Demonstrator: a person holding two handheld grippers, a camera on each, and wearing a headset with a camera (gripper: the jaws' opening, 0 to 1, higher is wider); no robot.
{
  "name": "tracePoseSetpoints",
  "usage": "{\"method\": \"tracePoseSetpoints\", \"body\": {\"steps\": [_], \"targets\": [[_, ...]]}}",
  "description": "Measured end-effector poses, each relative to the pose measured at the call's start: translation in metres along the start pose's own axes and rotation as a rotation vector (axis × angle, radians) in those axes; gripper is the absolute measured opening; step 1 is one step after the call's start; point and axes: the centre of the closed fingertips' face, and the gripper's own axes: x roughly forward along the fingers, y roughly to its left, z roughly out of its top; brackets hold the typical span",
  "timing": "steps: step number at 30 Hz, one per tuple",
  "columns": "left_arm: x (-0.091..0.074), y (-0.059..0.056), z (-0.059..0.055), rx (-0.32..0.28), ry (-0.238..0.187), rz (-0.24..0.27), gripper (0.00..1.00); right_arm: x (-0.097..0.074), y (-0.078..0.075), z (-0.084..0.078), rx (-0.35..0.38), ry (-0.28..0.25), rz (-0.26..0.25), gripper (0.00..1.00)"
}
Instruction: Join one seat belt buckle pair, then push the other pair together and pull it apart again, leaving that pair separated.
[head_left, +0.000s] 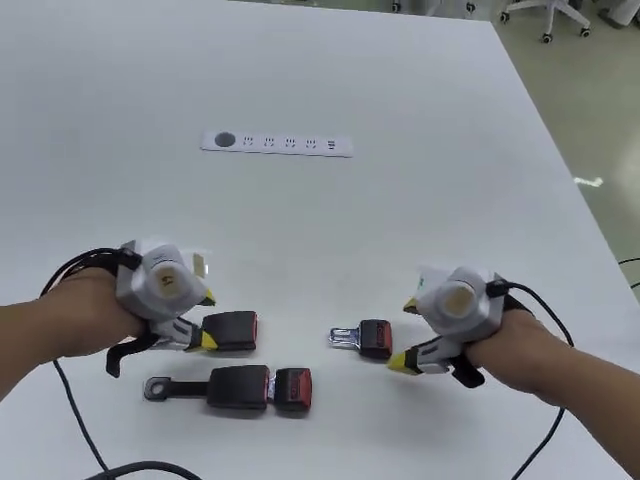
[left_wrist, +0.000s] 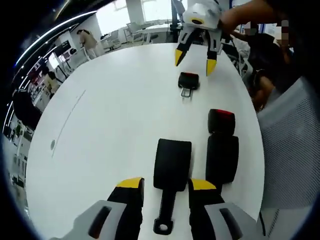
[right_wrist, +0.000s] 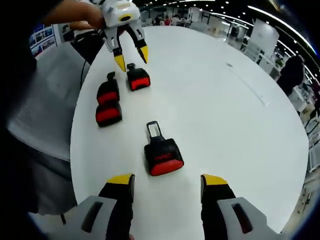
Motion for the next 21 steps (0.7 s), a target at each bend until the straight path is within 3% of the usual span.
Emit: {"method": "tracePoseSetpoints", "body": {"steps": [4, 8, 14, 17, 21], "targets": [[-0.018, -0.01, -0.013, -0.037, -0.02, 0.027, 0.39, -0.011, 0.012, 0.0, 0.032, -0.04, -0.016, 0.53], [-0.039, -0.027, -0.017, -0.087, -0.084, 0.07, 0.44, -0.016, 0.03, 0.0, 0.042, -0.066, -0.02, 0.54], [-0.066, -0.049, -0.032, -0.188, -0.119, 0.127, 0.64, -0.029, 0.053, 0.012, 0.03, -0.128, -0.038, 0.57], [-0.073, -0.062, -0.028, -0.228, -0.191, 0.114, 0.72, -0.035, 0.066, 0.018, 0.037, -0.154, -0.038, 0.63], [-0.079, -0.072, -0.034, -0.233, -0.179, 0.122, 0.84, -0.04, 0.068, 0.017, 0.07, -0.174, -0.068, 0.71]]}}
